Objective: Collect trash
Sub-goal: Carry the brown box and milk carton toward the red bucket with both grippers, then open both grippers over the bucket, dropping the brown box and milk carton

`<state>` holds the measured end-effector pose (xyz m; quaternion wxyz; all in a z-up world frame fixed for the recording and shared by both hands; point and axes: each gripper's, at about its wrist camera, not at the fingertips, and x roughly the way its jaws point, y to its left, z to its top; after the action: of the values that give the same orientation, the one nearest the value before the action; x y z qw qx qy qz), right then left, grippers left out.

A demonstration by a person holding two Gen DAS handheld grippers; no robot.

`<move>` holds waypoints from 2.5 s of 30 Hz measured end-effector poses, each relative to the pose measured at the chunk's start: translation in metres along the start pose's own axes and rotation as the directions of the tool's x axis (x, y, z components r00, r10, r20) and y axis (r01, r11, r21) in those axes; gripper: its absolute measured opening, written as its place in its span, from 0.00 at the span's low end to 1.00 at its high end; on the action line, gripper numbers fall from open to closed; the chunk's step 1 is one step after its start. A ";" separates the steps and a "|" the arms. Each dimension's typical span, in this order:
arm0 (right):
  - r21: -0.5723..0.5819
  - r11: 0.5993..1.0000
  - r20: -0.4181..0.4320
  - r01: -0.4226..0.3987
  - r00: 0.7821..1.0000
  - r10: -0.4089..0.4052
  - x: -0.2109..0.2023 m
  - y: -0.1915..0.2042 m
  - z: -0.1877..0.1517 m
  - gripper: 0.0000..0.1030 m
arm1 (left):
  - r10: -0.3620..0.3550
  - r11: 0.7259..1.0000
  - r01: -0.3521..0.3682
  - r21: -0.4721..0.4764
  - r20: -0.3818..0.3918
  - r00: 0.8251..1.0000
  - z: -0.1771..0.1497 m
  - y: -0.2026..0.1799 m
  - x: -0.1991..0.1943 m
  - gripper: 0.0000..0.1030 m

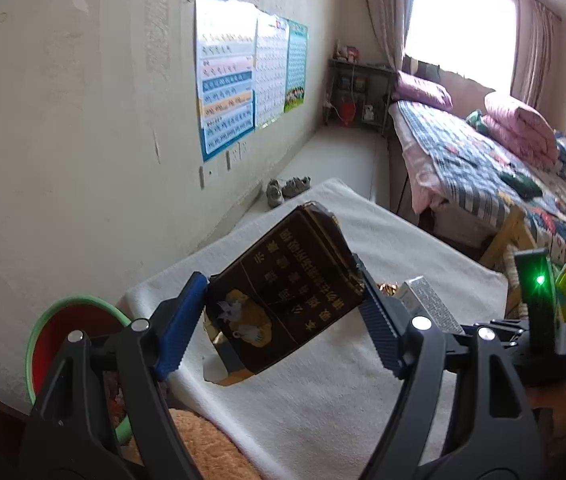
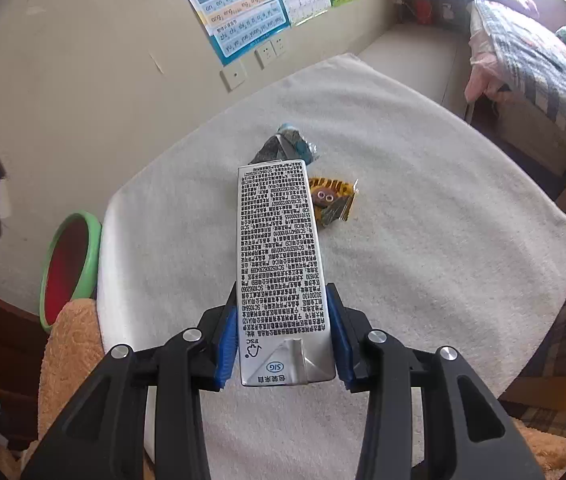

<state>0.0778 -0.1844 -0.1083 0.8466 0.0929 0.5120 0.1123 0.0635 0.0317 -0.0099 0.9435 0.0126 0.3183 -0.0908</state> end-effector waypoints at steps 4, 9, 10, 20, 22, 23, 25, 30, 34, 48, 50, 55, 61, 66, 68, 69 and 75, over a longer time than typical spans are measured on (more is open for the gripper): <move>-0.023 0.999 0.067 0.036 0.997 -0.034 -0.019 0.010 0.008 0.37 | 0.018 1.000 -0.018 -0.013 0.042 0.999 0.005 0.008 -0.013 0.71; -0.042 0.998 0.152 0.050 0.988 -0.043 -0.043 0.022 0.016 0.37 | 0.041 0.999 -0.039 -0.034 0.071 0.997 0.006 0.022 -0.025 0.71; -0.040 0.998 0.160 0.042 0.987 -0.035 -0.045 0.025 0.018 0.37 | 0.044 0.998 -0.041 -0.041 0.074 0.996 0.006 0.025 -0.026 0.71; -0.079 0.996 0.189 -0.043 0.980 0.057 -0.055 0.072 0.032 0.37 | 0.091 0.993 -0.084 -0.084 0.080 0.993 -0.003 0.056 -0.031 0.71; -0.094 0.994 0.191 -0.058 0.979 0.075 -0.055 0.085 0.035 0.37 | 0.100 0.991 -0.093 -0.094 0.074 0.992 -0.004 0.064 -0.030 0.71; -0.099 0.993 0.193 -0.063 0.978 0.081 -0.056 0.090 0.035 0.37 | 0.106 0.990 -0.099 -0.099 0.071 0.992 -0.005 0.067 -0.029 0.71; -0.113 0.991 0.194 -0.075 0.976 0.096 -0.055 0.100 0.038 0.37 | 0.116 0.988 -0.109 -0.110 0.065 0.991 -0.008 0.074 -0.029 0.71; -0.151 0.984 0.177 -0.099 0.976 0.126 -0.049 0.123 0.041 0.37 | 0.137 0.983 -0.129 -0.129 0.054 0.989 -0.013 0.086 -0.028 0.71; -0.178 0.977 0.154 -0.118 0.977 0.146 -0.042 0.140 0.041 0.37 | 0.155 0.978 -0.147 -0.146 0.042 0.987 -0.017 0.098 -0.027 0.71; -0.245 0.954 0.085 -0.171 0.977 0.197 -0.015 0.187 0.041 0.37 | 0.226 0.952 -0.225 -0.206 -0.018 0.974 -0.039 0.143 -0.023 0.71; -0.254 0.951 0.077 -0.179 0.976 0.204 -0.012 0.193 0.041 0.37 | 0.233 0.950 -0.233 -0.210 -0.025 0.972 -0.040 0.147 -0.022 0.71; -0.271 0.942 0.058 -0.197 0.974 0.220 -0.005 0.206 0.043 0.37 | 0.252 0.943 -0.255 -0.215 -0.044 0.967 -0.044 0.157 -0.019 0.71; -0.288 0.931 0.025 -0.223 0.970 0.241 0.008 0.223 0.045 0.37 | 0.285 0.926 -0.296 -0.234 -0.083 0.955 -0.052 0.175 -0.014 0.71; -0.311 0.920 0.012 -0.240 0.966 0.257 0.017 0.239 0.048 0.37 | 0.313 0.908 -0.333 -0.254 -0.118 0.942 -0.062 0.194 -0.010 0.71; -0.322 0.913 -0.002 -0.251 0.964 0.264 0.022 0.247 0.049 0.37 | 0.320 0.901 -0.344 -0.264 -0.132 0.938 -0.065 0.200 -0.007 0.71; -0.328 0.910 -0.009 -0.255 0.964 0.267 0.024 0.250 0.050 0.37 | 0.323 0.898 -0.349 -0.268 -0.138 0.936 -0.067 0.203 -0.007 0.72; -0.378 0.884 -0.056 -0.275 0.960 0.275 0.042 0.279 0.048 0.37 | 0.338 0.874 -0.380 -0.302 -0.185 0.923 -0.081 0.225 0.000 0.72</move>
<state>0.1127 0.0929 -0.0459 0.8235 -0.0022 0.4624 0.3286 0.0556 0.2591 -0.0821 0.9102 -0.0818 0.3802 0.1421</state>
